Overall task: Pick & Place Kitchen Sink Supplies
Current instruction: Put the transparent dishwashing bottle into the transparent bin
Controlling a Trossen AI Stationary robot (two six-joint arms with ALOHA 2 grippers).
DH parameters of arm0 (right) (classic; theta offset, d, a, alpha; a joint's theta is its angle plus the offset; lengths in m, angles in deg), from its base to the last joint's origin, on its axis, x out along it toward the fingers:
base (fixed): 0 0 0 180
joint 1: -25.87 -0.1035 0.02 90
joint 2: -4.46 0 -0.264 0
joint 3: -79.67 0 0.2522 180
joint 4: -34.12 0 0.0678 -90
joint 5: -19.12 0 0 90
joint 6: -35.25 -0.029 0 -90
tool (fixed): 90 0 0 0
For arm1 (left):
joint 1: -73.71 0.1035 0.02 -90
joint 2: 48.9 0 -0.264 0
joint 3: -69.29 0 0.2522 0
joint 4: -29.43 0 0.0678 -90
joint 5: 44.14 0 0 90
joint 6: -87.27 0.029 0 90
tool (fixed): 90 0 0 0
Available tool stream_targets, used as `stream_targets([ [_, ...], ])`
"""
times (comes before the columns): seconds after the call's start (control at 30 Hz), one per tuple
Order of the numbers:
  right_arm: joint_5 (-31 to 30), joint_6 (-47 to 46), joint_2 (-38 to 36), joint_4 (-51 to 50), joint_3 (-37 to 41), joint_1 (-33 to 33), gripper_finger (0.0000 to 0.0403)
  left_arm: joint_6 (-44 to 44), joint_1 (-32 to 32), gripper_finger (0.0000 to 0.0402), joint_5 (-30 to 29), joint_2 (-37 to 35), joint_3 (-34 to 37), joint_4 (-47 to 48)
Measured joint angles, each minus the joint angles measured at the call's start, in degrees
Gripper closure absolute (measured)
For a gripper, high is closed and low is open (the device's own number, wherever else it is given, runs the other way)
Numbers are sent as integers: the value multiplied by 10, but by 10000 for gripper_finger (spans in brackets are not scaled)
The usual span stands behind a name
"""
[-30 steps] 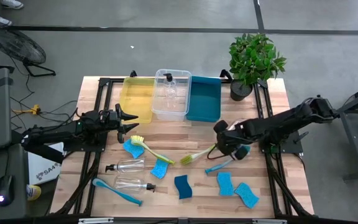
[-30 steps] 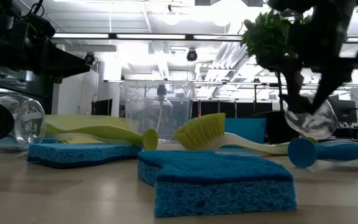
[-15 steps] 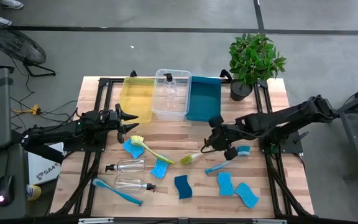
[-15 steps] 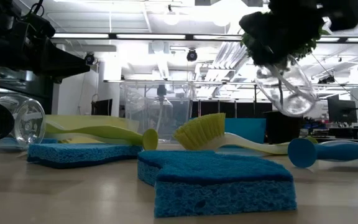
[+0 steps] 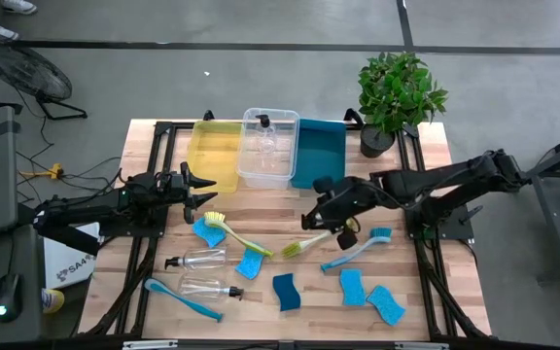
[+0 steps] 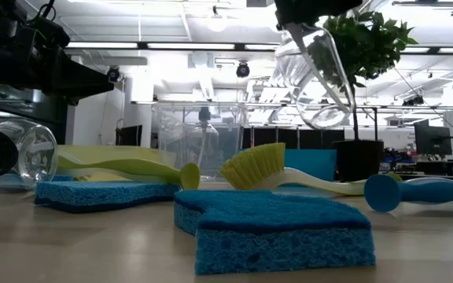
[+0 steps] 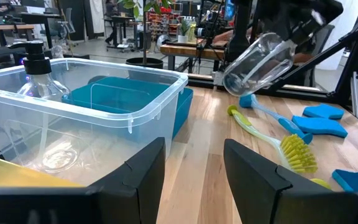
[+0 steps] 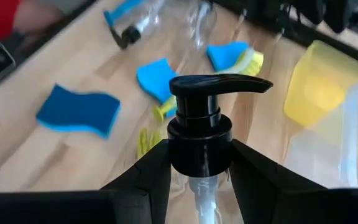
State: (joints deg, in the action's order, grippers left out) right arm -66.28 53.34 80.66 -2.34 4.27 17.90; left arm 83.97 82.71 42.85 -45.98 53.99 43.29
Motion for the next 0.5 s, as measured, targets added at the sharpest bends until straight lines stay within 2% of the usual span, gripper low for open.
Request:
stream_targets([
  [0.2,92,-2,0,48,0,12,269,0,0,241,0,0,0,0],
  [0.5,96,3,0,154,0,35,269,0,0,241,0,0,0,0],
])
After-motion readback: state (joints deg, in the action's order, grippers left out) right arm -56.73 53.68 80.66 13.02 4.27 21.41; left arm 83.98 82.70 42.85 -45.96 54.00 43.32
